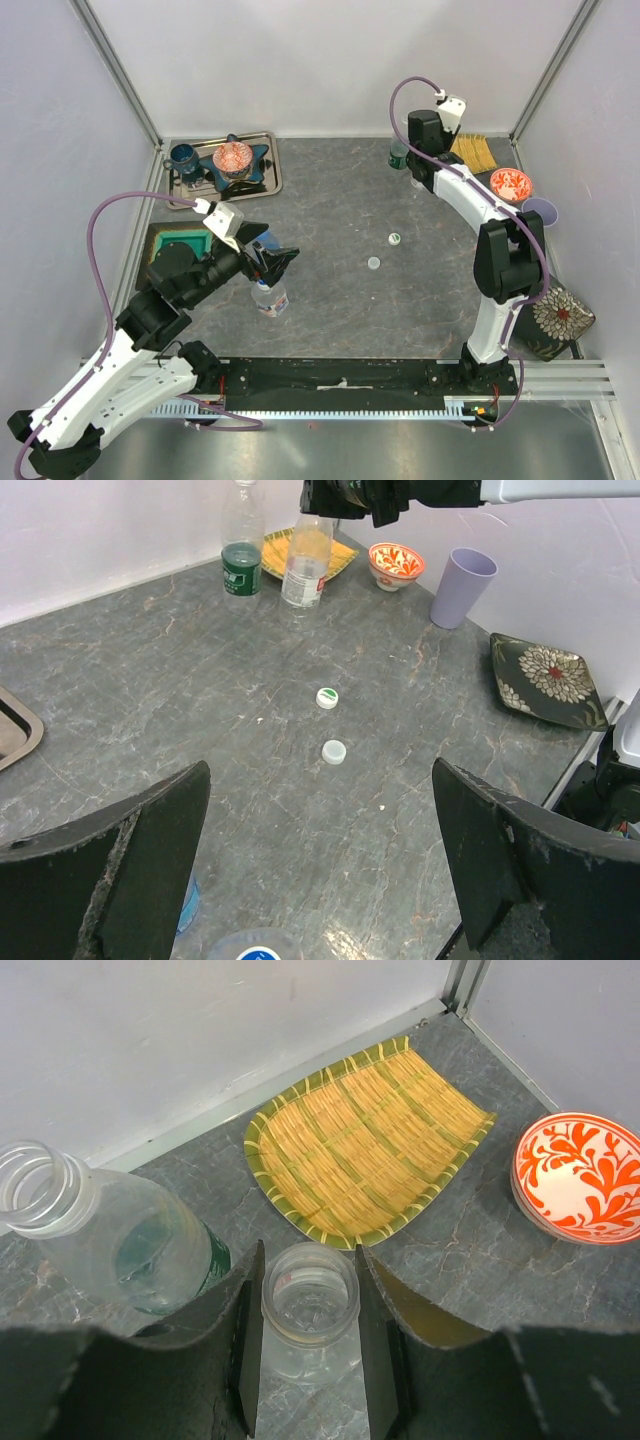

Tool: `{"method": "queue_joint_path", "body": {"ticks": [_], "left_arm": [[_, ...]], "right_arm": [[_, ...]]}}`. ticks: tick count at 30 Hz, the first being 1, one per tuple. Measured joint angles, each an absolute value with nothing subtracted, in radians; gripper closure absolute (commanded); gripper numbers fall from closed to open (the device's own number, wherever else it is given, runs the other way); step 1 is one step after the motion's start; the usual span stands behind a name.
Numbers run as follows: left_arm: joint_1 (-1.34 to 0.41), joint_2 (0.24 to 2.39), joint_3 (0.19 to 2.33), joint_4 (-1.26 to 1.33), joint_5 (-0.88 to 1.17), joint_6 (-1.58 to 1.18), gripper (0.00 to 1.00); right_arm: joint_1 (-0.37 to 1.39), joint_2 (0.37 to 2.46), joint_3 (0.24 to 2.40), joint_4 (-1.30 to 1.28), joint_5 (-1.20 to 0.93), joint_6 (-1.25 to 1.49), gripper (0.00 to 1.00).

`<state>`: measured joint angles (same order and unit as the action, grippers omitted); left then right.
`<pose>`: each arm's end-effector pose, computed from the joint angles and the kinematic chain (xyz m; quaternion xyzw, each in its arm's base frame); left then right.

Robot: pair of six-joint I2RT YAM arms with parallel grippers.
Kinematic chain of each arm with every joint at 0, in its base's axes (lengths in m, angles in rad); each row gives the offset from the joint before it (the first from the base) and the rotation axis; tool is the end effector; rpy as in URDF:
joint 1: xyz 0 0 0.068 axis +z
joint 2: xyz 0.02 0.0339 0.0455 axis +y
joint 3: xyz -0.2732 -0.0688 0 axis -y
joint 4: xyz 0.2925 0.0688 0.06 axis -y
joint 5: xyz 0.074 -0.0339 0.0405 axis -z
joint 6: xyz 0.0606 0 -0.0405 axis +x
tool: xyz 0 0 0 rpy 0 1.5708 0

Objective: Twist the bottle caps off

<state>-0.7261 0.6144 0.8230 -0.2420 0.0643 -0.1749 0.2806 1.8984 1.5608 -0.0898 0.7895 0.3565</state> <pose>0.1506 -0.1390 0.3858 0.2170 0.6853 -0.3233 0.6155 0.5019 0.0999 0.2835 0.2374 0.7679 -0.1507 0.5756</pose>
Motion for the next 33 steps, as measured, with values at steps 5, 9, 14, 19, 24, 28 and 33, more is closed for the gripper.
{"method": "queue_joint_path", "body": {"ticks": [5,9,14,19,24,28,33], "left_arm": [[-0.726,0.615,0.823,-0.236,0.072,-0.173,0.03],[-0.726,0.615,0.823,-0.236,0.081,-0.173,0.02],[-0.726,0.615,0.823,-0.236,0.085,-0.173,0.02],[-0.726,0.615,0.822,-0.237,0.089,-0.173,0.02],[-0.726,0.614,0.822,-0.237,0.09,-0.173,0.02],[-0.726,0.612,0.822,-0.237,0.092,-0.173,0.02],[-0.726,0.612,0.822,-0.237,0.105,-0.174,0.02]], "right_arm": [[0.271,1.898,1.576,-0.122,0.764,0.367,0.54],[0.271,1.898,1.591,-0.155,0.751,0.373,0.46],[0.271,1.898,1.594,-0.189,0.735,0.375,0.39],[0.271,1.898,1.594,-0.208,0.727,0.375,0.36],[0.271,1.898,1.597,-0.22,0.714,0.378,0.33],[0.271,1.898,1.608,-0.231,0.71,0.379,0.29],[0.271,1.897,1.613,-0.245,0.7,0.379,0.25]]}}
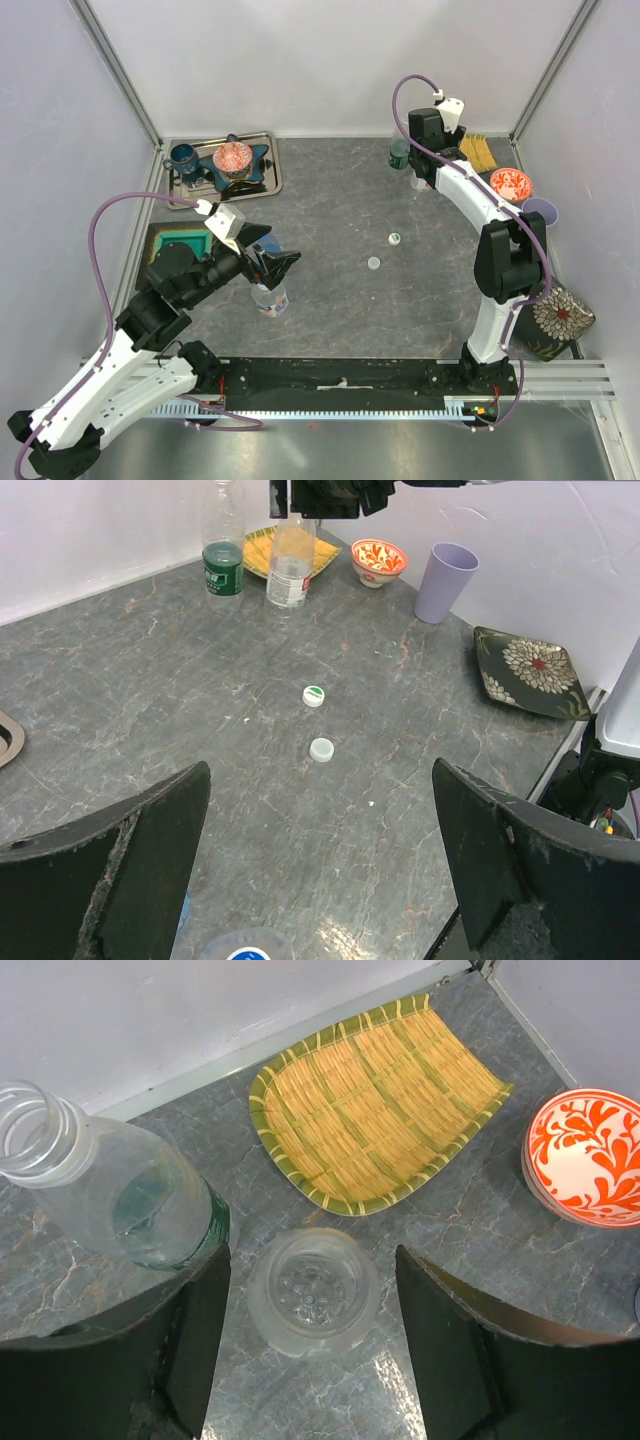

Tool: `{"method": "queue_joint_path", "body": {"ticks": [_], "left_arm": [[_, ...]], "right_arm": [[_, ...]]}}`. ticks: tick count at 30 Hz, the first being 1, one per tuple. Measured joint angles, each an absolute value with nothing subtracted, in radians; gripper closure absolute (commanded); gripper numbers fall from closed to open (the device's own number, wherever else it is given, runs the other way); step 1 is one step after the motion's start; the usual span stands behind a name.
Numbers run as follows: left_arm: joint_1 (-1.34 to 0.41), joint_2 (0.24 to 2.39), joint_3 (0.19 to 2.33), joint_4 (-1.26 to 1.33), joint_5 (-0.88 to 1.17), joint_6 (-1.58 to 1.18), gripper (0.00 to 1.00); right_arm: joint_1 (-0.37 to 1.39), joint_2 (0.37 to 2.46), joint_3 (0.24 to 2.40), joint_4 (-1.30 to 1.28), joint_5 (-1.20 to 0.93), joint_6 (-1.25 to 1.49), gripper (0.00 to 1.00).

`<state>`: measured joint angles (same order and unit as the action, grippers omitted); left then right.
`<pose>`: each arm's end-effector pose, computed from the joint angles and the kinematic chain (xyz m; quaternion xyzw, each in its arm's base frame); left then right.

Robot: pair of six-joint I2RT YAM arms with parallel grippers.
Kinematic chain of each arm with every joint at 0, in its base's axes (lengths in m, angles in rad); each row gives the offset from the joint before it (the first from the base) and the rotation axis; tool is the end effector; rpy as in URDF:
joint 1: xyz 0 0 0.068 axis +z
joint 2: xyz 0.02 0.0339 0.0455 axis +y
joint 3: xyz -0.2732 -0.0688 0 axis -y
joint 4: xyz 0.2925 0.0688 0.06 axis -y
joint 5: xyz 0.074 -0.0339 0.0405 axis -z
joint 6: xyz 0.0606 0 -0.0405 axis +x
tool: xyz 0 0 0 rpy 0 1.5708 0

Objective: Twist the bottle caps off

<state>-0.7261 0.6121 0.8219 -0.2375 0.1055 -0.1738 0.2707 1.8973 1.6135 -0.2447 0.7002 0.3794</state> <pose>0.1485 -0.1404 0.3864 0.2305 0.6787 -0.3369 0.6105 0.5010 0.0985 0.2873 0.2148 0.8042 -0.1325 0.5382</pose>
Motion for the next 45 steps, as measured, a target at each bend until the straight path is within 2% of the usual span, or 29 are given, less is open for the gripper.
{"method": "queue_joint_path", "body": {"ticks": [7,14,18,24,28,33,45], "left_arm": [[-0.726,0.612,0.822,-0.242,0.107,-0.173,0.02],[-0.726,0.608,0.828,-0.271,0.083,-0.173,0.02],[-0.726,0.596,0.849,-0.307,0.013,-0.173,0.02],[-0.726,0.553,0.887,-0.372,-0.239,-0.175,0.0],[-0.726,0.518,0.894,-0.424,-0.442,-0.183,0.0],[-0.726,0.469,0.894,-0.494,-0.601,-0.205,0.0],[-0.726,0.353,0.893,-0.539,-0.646,-0.212,0.01]], "right_arm": [[0.271,1.847,1.61,-0.297,0.669,0.381,0.15],[0.308,1.568,1.515,-0.371,0.653,0.401,0.13],[0.445,1.339,1.379,-0.354,0.593,0.396,0.14],[0.738,1.118,1.15,-0.283,0.333,0.394,0.11],[0.931,1.149,1.117,-0.26,0.249,0.397,0.05],[1.157,1.304,1.185,-0.233,0.251,0.36,0.04],[1.276,1.567,1.267,-0.146,0.298,0.336,0.05]]}}
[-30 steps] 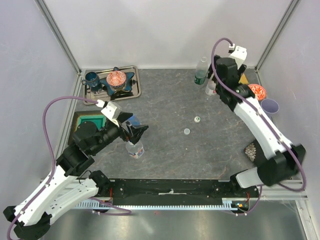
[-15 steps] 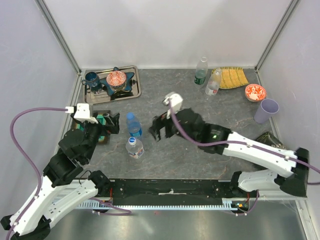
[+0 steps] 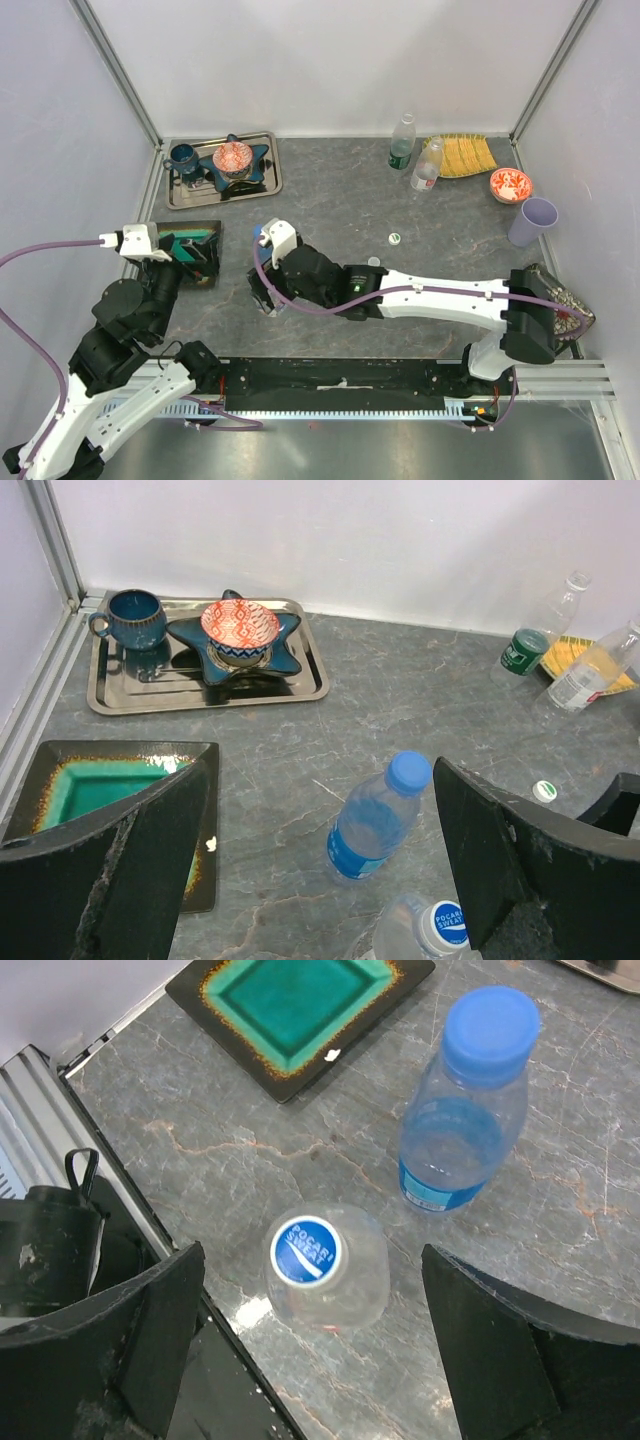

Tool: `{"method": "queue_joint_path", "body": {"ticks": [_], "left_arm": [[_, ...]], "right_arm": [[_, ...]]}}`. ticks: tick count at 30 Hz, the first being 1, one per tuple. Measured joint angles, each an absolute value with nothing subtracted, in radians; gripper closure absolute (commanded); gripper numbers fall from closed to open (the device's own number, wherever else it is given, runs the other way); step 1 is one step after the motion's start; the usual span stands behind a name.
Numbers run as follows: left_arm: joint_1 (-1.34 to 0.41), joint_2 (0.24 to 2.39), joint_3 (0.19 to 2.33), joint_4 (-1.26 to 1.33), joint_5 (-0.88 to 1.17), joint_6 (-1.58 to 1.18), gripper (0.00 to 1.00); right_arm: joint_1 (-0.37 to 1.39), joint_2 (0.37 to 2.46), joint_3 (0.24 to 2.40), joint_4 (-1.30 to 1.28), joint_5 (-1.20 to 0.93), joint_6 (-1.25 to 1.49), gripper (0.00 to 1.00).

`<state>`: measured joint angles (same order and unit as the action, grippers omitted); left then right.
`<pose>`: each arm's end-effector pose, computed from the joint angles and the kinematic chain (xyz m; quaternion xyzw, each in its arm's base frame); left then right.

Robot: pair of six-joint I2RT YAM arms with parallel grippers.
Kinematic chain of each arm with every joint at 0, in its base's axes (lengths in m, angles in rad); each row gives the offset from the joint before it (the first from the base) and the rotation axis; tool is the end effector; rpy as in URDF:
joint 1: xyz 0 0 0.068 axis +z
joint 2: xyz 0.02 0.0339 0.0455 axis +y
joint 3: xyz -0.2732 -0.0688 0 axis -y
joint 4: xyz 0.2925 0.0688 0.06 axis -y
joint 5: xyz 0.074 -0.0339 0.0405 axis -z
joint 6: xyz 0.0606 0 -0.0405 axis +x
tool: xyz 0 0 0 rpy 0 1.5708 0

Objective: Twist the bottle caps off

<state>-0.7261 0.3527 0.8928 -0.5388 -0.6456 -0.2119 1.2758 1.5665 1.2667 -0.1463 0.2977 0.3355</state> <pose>0.1035 -0.0431 0.4099 -0.0467 0.7052 -0.1033 0.6999 0.1435 0.4111 0.3007 -0.3085 0.7817 0.2934 0.4557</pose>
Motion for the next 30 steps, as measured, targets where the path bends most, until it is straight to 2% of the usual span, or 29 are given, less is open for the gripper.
{"method": "queue_joint_path", "body": {"ticks": [8,11,18,26,29,30], "left_arm": [[-0.726,0.352,0.881,-0.547,-0.645,-0.212,0.01],[-0.726,0.347,0.879,-0.548,-0.643,-0.212,0.01],[-0.726,0.342,0.877,-0.551,-0.627,-0.212,0.01],[-0.726,0.342,0.873,-0.552,-0.622,-0.212,0.01],[-0.726,0.347,0.872,-0.551,-0.618,-0.212,0.01],[-0.726,0.351,0.872,-0.551,-0.615,-0.212,0.01]], "right_arm": [[1.28,1.674,1.324,-0.105,0.333,0.336,0.14],[1.28,1.699,1.325,-0.105,0.345,0.336,0.23],[1.28,1.708,1.325,-0.102,0.366,0.342,0.52],[1.28,1.672,1.268,-0.07,0.38,0.359,0.69],[1.28,1.61,1.229,-0.106,0.39,0.371,0.83],[1.28,1.586,1.221,-0.121,0.396,0.374,0.92]]}}
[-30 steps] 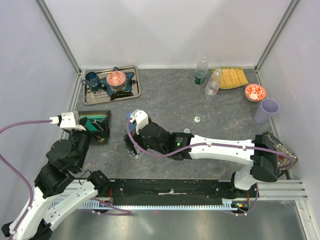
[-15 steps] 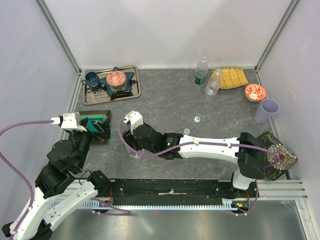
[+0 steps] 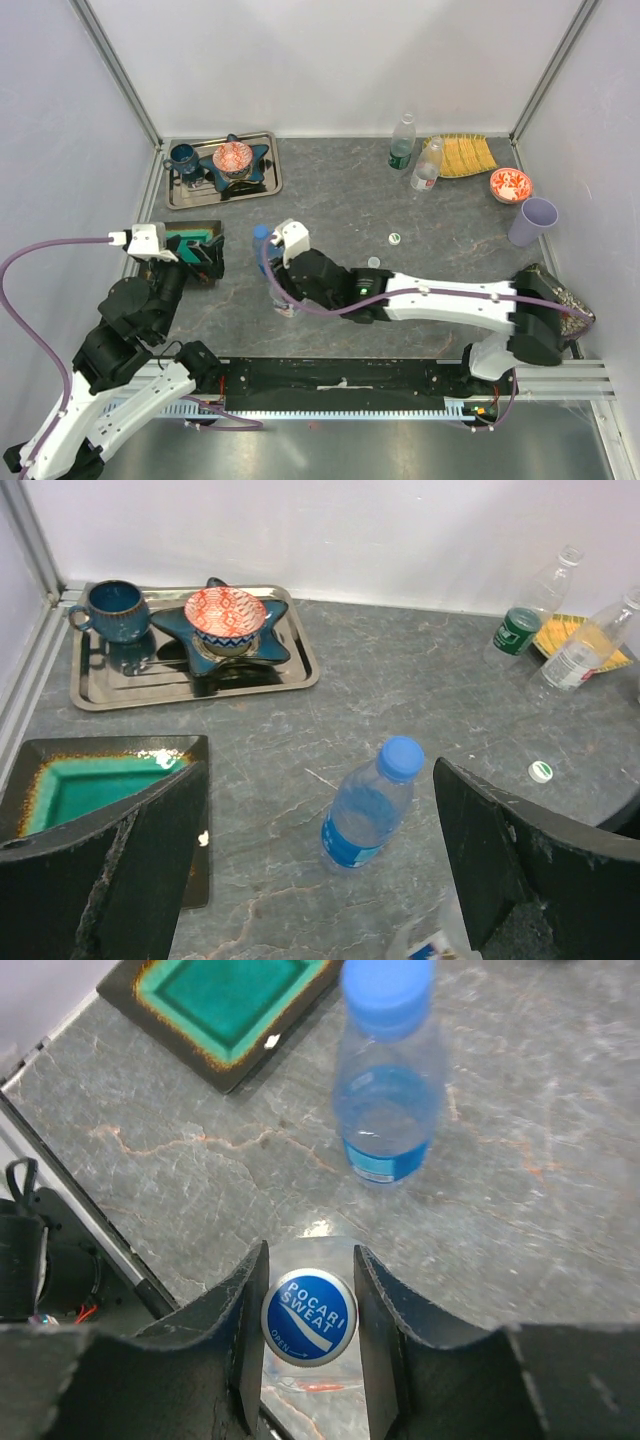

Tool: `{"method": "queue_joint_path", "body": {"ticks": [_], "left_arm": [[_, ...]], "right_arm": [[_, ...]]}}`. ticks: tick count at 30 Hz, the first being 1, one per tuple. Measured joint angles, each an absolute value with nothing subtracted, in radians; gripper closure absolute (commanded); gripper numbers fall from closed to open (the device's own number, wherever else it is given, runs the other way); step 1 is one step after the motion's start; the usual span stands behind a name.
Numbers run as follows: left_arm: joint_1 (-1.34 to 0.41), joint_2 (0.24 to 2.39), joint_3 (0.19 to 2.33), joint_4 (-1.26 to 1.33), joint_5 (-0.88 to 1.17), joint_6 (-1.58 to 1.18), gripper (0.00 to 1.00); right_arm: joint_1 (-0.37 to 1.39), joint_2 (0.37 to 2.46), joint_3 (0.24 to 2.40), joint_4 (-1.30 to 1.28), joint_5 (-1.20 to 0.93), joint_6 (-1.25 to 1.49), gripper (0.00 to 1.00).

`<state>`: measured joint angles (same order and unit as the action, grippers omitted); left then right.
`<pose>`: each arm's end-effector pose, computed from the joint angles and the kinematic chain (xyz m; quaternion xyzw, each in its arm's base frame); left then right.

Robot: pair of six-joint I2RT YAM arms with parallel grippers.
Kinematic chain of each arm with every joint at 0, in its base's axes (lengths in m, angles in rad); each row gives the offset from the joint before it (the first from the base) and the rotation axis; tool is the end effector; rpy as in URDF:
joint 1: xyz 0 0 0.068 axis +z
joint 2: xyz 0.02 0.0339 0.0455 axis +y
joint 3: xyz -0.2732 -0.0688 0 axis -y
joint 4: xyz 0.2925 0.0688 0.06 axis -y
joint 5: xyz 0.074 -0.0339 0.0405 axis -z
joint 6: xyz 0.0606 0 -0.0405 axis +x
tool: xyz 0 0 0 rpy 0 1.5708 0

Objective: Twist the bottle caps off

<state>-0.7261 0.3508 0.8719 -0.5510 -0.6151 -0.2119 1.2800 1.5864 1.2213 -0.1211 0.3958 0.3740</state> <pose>0.1060 -0.0473 0.4013 -0.0300 0.7151 -0.1062 0.6903 0.1468 0.4089 0.2776 -0.2763 0.7995 0.2584 0.4666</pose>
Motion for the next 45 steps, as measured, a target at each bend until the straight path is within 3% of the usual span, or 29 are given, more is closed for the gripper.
{"method": "queue_joint_path", "body": {"ticks": [2,7,11,20,26,34,45], "left_arm": [[-0.726,0.363,0.872,-0.543,-0.595,-0.211,0.01],[-0.726,0.413,0.871,-0.468,-0.485,-0.207,0.01],[-0.726,0.523,0.876,-0.334,-0.294,-0.208,0.0],[-0.666,0.944,0.989,0.068,0.422,-0.351,0.0],[-0.628,1.099,1.047,0.226,0.755,-0.41,0.0],[-0.63,1.108,1.047,0.229,0.975,-0.405,0.0],[-0.63,1.109,1.031,0.234,1.092,-0.405,0.0]], "right_arm": [[1.28,1.509,1.21,-0.173,0.427,0.384,0.99],[1.256,1.26,1.224,-0.3,0.521,0.43,1.0],[1.126,1.109,1.293,-0.407,0.523,0.496,1.0],[1.03,0.976,1.308,-0.543,0.39,0.573,1.0],[1.03,0.971,1.355,-0.619,0.332,0.607,1.0],[1.029,0.961,1.409,-0.603,0.262,0.571,1.0],[1.029,1.011,1.421,-0.509,0.043,0.474,1.0]]}}
